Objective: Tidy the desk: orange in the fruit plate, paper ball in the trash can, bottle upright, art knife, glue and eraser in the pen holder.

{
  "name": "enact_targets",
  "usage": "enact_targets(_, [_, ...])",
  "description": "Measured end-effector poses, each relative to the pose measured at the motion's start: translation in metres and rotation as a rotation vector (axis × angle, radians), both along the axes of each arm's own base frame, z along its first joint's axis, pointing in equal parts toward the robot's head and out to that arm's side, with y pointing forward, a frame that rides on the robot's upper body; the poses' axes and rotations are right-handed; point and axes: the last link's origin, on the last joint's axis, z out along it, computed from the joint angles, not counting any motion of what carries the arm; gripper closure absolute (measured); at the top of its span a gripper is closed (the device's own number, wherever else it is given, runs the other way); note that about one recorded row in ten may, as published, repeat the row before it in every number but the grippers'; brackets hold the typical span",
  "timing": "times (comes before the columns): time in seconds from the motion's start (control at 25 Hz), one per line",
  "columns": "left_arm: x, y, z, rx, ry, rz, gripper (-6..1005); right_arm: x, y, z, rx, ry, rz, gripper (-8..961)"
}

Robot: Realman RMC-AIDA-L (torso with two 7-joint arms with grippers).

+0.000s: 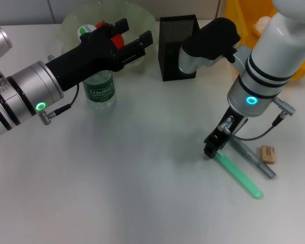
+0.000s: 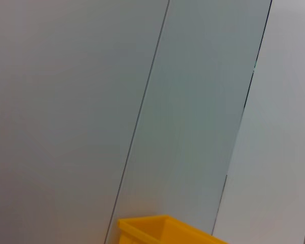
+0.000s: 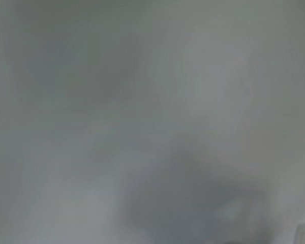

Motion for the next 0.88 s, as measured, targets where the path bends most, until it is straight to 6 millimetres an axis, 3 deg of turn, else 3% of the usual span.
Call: enact_targets(0.88, [0.0010, -0.0017, -0.0002, -0.002, -0.008, -0.008, 230, 0.0029, -0.0002, 0.0000, 0.006, 0.005, -0.010, 731])
